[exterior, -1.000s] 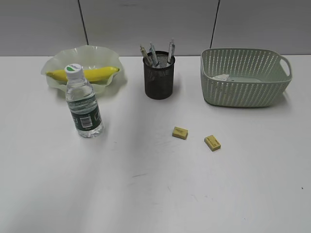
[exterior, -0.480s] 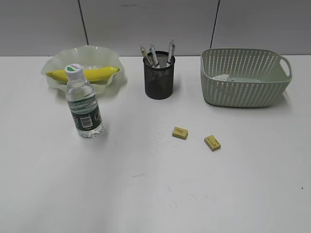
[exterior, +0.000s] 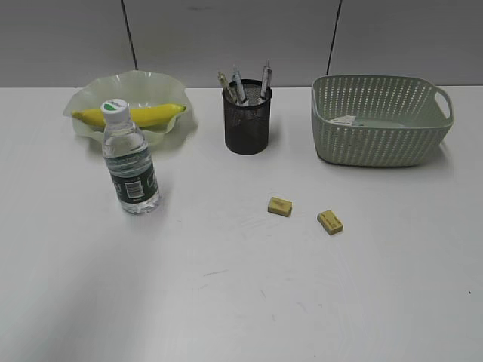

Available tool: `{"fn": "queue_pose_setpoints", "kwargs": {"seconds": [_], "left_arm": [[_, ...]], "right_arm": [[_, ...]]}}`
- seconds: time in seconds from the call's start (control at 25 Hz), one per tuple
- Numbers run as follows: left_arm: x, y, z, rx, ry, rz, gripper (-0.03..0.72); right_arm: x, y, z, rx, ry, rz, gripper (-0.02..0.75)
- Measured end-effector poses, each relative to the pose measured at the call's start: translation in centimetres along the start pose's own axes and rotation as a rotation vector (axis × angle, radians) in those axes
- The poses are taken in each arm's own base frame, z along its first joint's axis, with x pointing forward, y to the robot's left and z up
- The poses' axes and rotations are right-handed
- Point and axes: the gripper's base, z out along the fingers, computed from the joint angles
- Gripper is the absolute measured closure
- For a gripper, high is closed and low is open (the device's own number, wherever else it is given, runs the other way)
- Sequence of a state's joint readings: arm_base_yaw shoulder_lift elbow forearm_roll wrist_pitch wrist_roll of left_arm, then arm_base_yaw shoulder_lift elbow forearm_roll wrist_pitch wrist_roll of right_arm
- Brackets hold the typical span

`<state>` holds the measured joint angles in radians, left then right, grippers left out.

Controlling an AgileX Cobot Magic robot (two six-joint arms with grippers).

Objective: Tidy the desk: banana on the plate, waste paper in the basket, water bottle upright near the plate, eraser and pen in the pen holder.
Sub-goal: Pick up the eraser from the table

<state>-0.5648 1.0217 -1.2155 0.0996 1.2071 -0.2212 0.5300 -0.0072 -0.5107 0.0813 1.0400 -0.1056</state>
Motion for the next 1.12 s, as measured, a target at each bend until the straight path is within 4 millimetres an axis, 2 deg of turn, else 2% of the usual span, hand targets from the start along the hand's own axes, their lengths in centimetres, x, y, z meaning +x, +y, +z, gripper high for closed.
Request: {"fn": "queue_pose_setpoints", "kwargs": {"seconds": [0.16, 0.32, 0.52, 0.72, 0.88, 1.12], "left_arm": [[6.0, 0.8, 0.3, 0.042, -0.045, -0.009, 0.327], [11.5, 1.7, 1.7, 0.048, -0.057, -0.008, 0.333], [16.5, 2.6, 1.4, 0.066, -0.152, -0.014, 0.335], [19.0, 3.3, -0.8, 0.096, -0.337, -0.005, 0.35], [20.7, 3.7, -1.7, 0.113, -0.442, -0.009, 0.353], [21.3, 3.9, -2.1, 0.119, -0.483, 0.0, 0.353]], "right_arm": [[0.0, 0.0, 0.0, 0.0, 0.002, 0.0, 0.25], [-0.6, -0.1, 1.2, -0.005, 0.077, 0.002, 0.25], [-2.8, -0.5, 3.5, -0.004, 0.127, 0.006, 0.25], [-5.8, -1.0, 7.0, 0.01, 0.088, -0.003, 0.25], [-7.9, -1.5, 10.6, 0.01, 0.151, -0.028, 0.25], [-10.9, -2.2, 17.6, -0.001, 0.322, -0.029, 0.25]]}}
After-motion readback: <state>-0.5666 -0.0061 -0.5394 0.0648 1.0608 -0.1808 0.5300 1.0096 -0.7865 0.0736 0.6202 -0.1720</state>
